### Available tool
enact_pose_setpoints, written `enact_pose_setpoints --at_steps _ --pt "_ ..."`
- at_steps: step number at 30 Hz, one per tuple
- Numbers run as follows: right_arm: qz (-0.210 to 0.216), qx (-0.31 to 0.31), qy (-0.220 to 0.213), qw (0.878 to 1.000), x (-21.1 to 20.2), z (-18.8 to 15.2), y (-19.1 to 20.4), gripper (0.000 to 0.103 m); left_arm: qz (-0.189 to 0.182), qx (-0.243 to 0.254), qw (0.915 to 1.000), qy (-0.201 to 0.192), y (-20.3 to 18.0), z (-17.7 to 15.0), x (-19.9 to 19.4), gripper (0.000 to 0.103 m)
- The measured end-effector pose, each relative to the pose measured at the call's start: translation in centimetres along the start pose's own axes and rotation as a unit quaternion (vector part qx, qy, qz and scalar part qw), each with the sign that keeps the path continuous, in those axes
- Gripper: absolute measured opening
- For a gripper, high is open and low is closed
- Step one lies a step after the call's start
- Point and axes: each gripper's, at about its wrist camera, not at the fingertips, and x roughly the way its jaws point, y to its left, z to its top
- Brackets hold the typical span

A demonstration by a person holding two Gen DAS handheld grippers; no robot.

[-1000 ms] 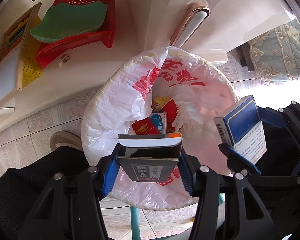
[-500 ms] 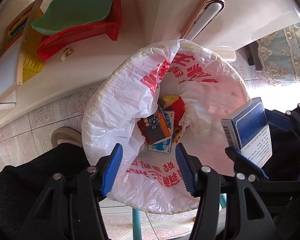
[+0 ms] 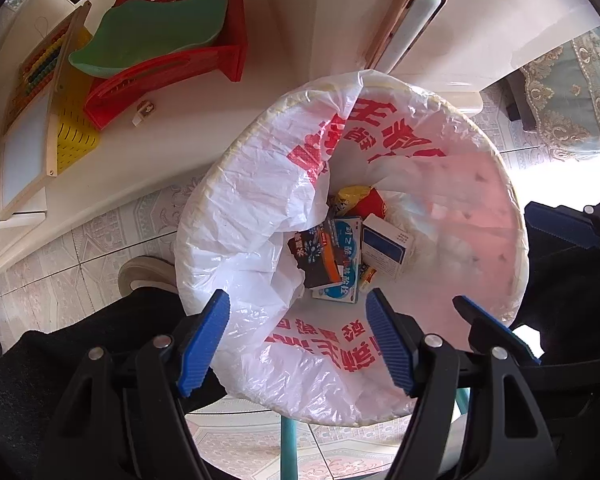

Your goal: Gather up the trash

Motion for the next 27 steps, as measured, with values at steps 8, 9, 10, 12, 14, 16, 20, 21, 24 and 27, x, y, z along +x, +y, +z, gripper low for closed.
enact_pose_setpoints --at_steps 8,9,10,12,14,16,20,21,24,27 --pt "-0.006 0.007 0.002 1.0 -0.2 -0.2 -0.2 0.074 -0.002 -0.014 0.9999 0.0 0.3 -0.4 -0.6 0.069" --pt "-0.009 0.009 0.003 1.0 -0.3 -0.2 -0.3 0.074 -0.002 -0.016 0.9999 -0.001 0.3 -0.5 -0.9 0.069" --pt "-0.012 0.013 0.003 1.0 -0.4 -0.3 -0.4 0.074 -0.002 -0.017 0.9998 -0.004 0.4 -0.6 -1.1 0.069" --pt "-0.02 0.026 0.001 0.999 -0.9 -0.6 -0.9 0.074 0.0 -0.023 0.9997 -0.011 0.5 -0.9 -1.7 0.069" --pt "-0.02 0.041 -0.007 0.999 -1.6 -0.9 -1.3 0.075 -0.003 -0.033 0.9993 -0.018 0.7 -1.2 -2.4 0.069" --pt "-0.018 0.052 -0.018 0.998 -2.6 -1.2 -1.5 0.075 -0.005 -0.044 0.9987 -0.026 0.9 -1.4 -3.2 0.069" --pt "-0.031 0.068 -0.057 0.996 -5.5 -1.8 -1.7 0.081 -0.004 -0.064 0.9963 -0.057 0.9 -2.0 -5.6 0.069" --pt "-0.037 0.074 -0.067 0.994 -6.2 -2.0 -1.8 0.082 -0.004 -0.067 0.9954 -0.068 0.9 -2.1 -6.4 0.069" --pt "-0.048 0.101 -0.092 0.989 -8.0 -2.8 -2.6 0.082 0.002 -0.079 0.9922 -0.096 0.7 -2.6 -8.4 0.077" --pt "-0.045 0.124 -0.124 0.983 -10.4 -4.0 -3.2 0.082 0.016 -0.085 0.9871 -0.135 0.1 -3.4 -10.9 0.081"
